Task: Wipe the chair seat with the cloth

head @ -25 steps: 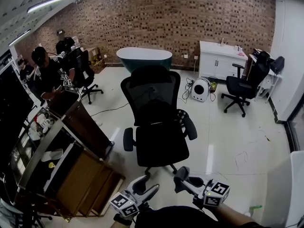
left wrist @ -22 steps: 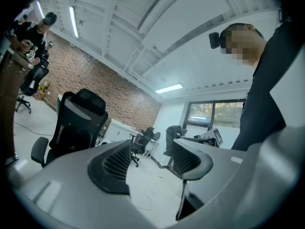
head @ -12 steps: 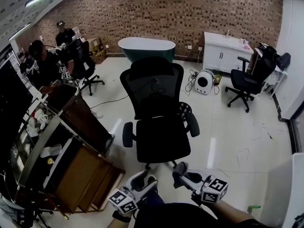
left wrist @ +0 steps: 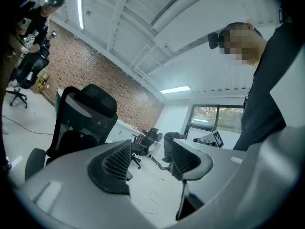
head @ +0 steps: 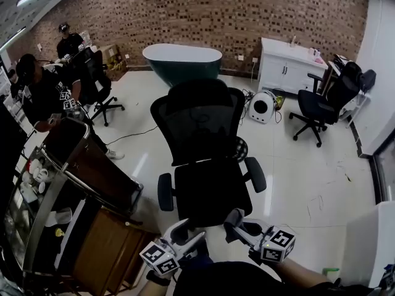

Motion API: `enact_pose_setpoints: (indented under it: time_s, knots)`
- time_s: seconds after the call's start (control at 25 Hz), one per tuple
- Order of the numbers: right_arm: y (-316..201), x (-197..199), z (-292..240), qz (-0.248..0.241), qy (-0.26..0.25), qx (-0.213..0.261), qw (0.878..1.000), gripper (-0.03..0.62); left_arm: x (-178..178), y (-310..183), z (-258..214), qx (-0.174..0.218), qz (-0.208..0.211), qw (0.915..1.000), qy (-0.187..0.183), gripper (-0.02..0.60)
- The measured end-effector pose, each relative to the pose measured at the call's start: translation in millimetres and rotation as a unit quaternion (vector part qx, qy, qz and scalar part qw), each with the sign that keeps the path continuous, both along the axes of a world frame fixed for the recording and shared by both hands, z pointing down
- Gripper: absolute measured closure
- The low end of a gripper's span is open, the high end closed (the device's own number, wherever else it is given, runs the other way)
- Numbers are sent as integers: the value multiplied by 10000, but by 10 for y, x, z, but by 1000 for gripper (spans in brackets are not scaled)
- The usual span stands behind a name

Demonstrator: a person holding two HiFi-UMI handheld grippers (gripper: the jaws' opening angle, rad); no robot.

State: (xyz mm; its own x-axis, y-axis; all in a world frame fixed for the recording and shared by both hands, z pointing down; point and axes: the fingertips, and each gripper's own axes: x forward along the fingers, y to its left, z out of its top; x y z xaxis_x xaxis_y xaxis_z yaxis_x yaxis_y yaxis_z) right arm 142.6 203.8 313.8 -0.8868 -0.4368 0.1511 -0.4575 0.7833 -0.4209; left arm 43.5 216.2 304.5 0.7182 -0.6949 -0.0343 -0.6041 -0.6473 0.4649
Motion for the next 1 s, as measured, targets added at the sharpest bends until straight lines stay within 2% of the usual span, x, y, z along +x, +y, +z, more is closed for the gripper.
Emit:
enact_pose_setpoints:
  time_s: [0.24,0.48,0.76,1.0]
  knots:
    - [-788,-481,37,327,125,-124,9993,566,-501,-691,-31,8,421,9991,7,287]
    - [-1334,-863,113,365,176,-181,9990,566,-805,-1207,56,-164,517,9985,-25,287]
    - [-1656,-1194,331,70,130,-420,9990,566,-941,-1554,327,-375,403,9985,0,285]
    - [-1931,-1427,523,-412,209,-496,9977,566,-1029,-1877,442,-597,50,9982,-56,285]
